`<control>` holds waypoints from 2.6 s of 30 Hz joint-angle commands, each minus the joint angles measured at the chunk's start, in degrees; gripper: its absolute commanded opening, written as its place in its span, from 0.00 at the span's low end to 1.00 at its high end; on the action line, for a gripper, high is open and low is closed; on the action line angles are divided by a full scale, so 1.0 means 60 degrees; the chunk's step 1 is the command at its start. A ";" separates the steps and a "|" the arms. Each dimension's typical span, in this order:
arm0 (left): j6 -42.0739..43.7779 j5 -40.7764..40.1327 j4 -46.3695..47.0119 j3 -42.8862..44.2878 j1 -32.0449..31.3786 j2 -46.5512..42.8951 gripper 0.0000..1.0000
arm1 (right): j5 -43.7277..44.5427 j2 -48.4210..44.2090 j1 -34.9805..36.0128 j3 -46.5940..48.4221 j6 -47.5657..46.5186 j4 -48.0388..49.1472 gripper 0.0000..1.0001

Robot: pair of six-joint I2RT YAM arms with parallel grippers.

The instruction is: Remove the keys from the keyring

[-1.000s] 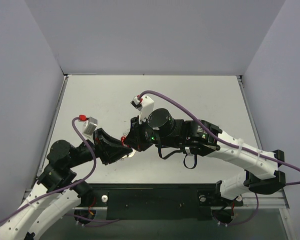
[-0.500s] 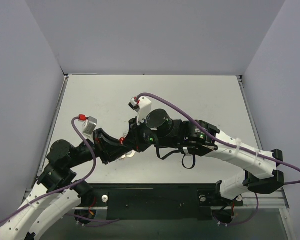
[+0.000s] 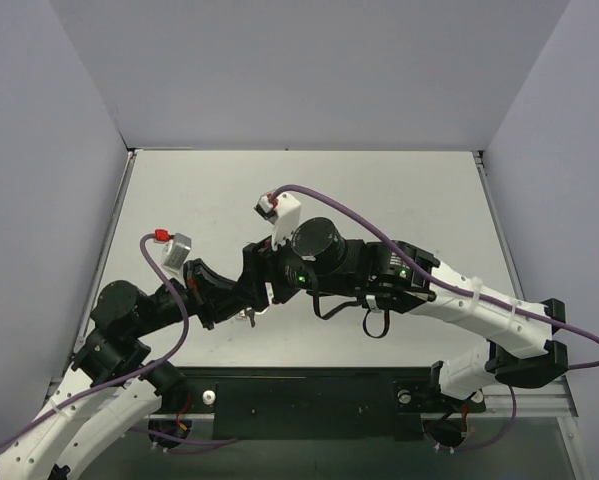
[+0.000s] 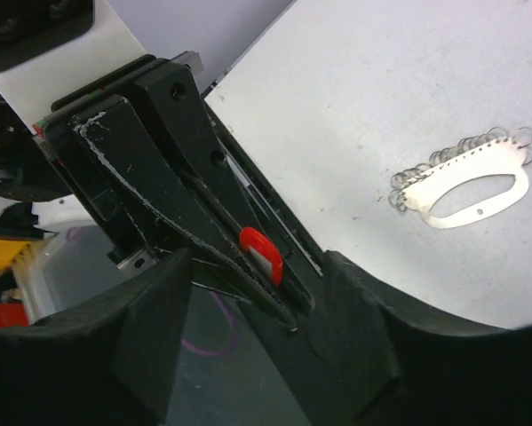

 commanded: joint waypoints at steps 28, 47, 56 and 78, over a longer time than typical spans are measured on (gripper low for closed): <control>-0.3904 -0.4223 0.6214 -0.0929 0.0008 -0.0539 0.00 | -0.2110 -0.2947 -0.1284 -0.4580 0.2498 0.8377 0.44; -0.4182 -0.4999 0.6830 -0.0973 0.0023 -0.0539 0.00 | -0.2139 -0.1746 -0.0962 -0.3643 0.2630 0.9066 0.31; -0.4153 -0.4999 0.6684 -0.0973 0.0008 -0.0730 0.00 | -0.2154 -0.1350 -0.0845 -0.3481 0.2732 0.9506 0.27; -0.3919 -0.5146 0.6376 -0.0900 0.0008 -0.0847 0.00 | -0.2198 -0.0764 -0.0683 -0.2807 0.2659 0.9052 0.21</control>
